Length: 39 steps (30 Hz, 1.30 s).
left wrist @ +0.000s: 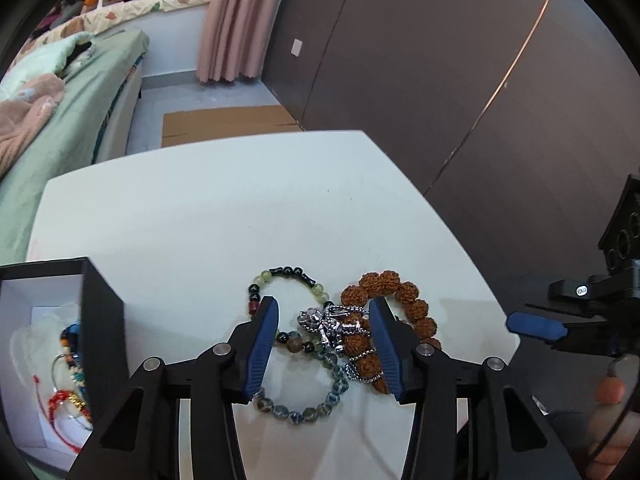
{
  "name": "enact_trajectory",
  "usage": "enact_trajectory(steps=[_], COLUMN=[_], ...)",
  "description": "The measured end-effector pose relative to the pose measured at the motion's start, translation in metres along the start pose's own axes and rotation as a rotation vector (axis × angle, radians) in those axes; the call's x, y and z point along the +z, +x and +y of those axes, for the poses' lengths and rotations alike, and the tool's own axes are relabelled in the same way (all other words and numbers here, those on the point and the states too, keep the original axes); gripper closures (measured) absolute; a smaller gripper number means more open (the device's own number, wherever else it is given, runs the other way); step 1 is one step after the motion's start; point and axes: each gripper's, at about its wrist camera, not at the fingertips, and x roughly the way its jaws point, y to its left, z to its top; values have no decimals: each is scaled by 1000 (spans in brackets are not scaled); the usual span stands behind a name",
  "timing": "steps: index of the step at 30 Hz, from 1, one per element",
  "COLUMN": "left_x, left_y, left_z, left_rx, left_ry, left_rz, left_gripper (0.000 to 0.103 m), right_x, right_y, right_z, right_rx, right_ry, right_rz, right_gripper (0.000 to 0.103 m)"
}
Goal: Organize jewelry
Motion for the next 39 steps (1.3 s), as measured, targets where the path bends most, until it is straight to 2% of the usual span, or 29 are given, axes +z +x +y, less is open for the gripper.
enact_trajectory(steps=[15,21,24,26,39], left_x=[-4,-5,-5,-5,-2], left_y=[32,36,37,37,39], left_z=[-7,-8,-8,-7,-6], left_rx=[19,12,12,-6,-22], left_ry=[25,26,27,20,20], left_rz=[69,72,72,76,84], left_gripper=[55,55,56,61,62], right_x=[9,8,7,6,3], right_y=[2,4,6,7,21], right_z=[-8,-8,-7,-7,0], right_rx=[21,18,13,7,-53], right_ry=[1,-2,-7,-9,-24], right_rz=[18,18,18,19,30], right_gripper=[24,24,24,24,24])
